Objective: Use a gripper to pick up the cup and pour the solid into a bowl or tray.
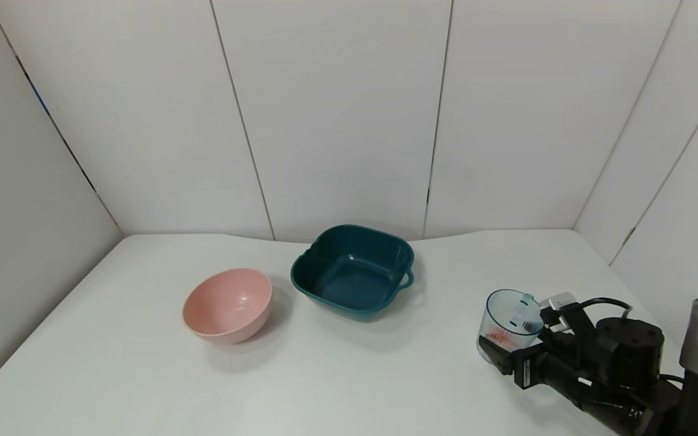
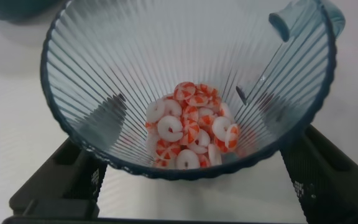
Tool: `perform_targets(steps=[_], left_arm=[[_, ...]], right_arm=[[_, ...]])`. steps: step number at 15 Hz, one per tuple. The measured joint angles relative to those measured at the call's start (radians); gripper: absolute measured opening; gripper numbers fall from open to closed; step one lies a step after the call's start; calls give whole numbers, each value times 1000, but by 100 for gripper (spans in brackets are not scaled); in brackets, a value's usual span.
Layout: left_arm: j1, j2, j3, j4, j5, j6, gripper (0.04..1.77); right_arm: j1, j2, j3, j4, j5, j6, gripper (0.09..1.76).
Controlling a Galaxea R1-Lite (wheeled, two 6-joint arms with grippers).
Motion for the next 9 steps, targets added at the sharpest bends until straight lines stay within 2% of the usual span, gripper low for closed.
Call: perform_targets(steps=[9], left_arm=[[0,0,0,0,0,0,172]], right_arm=[[3,6,-11,0,-1,14,171]])
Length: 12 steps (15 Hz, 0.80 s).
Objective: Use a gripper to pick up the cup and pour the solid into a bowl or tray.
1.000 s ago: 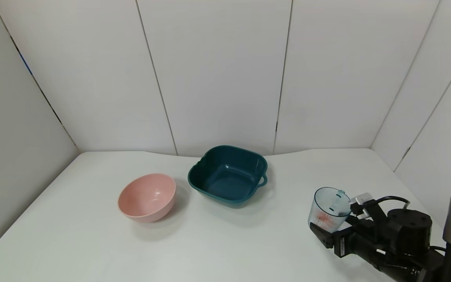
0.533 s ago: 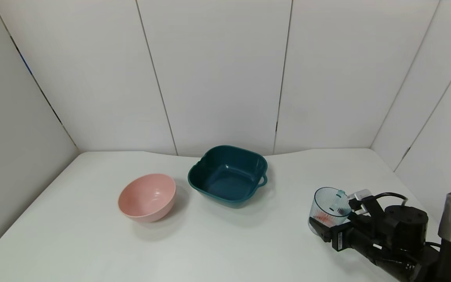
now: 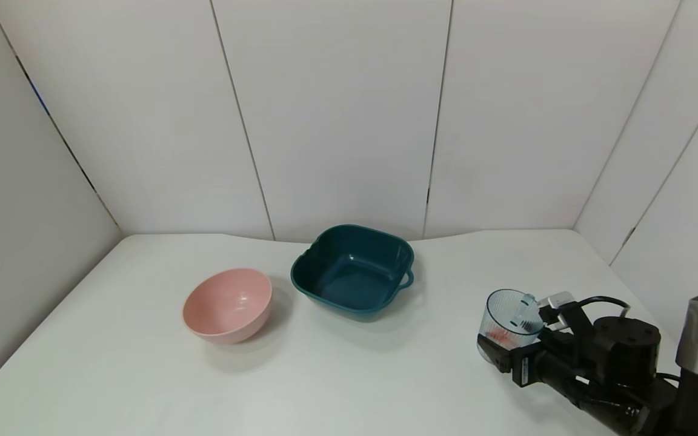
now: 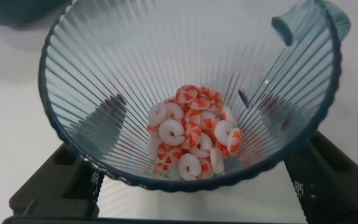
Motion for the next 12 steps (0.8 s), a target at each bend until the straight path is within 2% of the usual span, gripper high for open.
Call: perform_targets(steps=[7,8,9,10,12], left_arm=[[0,0,0,0,0,0,172],[0,0,0,0,0,0,172],[0,0,0,0,0,0,172],[0,0,0,0,0,0,172],[0,0,0,0,0,0,172]], right_arm=[[3,-8,-4,0,-1,0,171],[3,-8,-5,0,-1,1,163],[3,-8,-5,0,-1,0,146],[2,-8,-5,0,-1,0,138],[3,-8,-2,-1,-1,0,135]])
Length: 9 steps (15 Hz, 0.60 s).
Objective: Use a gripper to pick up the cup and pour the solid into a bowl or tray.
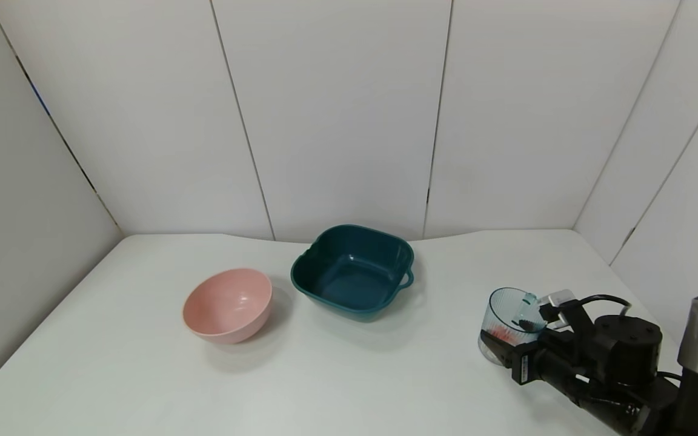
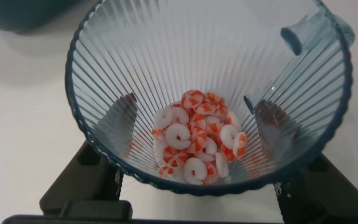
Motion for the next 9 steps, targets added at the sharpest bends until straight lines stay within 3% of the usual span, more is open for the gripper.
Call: perform_targets(steps=[9], left_arm=[[0,0,0,0,0,0,172]], right_arm=[[1,-2,1,2,1,0,134]])
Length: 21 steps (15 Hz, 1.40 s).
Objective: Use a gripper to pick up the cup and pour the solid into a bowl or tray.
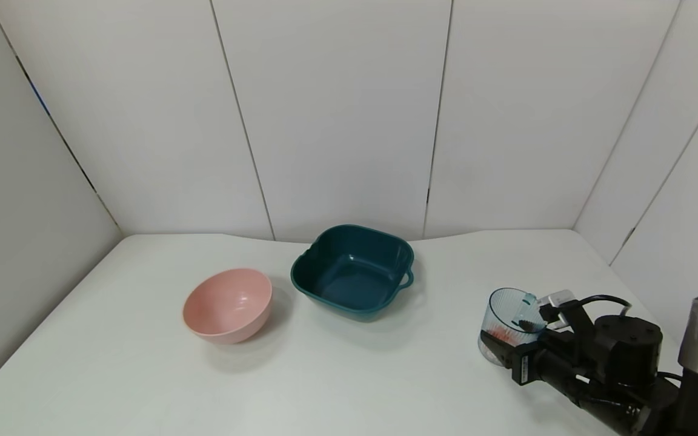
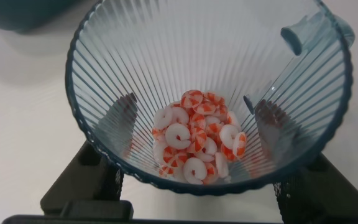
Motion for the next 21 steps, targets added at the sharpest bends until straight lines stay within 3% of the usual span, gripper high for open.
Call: perform_targets(steps=[15,18,21], left_arm=[[0,0,0,0,0,0,172],[0,0,0,0,0,0,172],[0,0,0,0,0,0,172]], right_arm=[[11,-81,-36,28,-2,-35,133],[6,-120,-84,130,-2,-54,133],[7,-191,-173,314,-1,-56,133]])
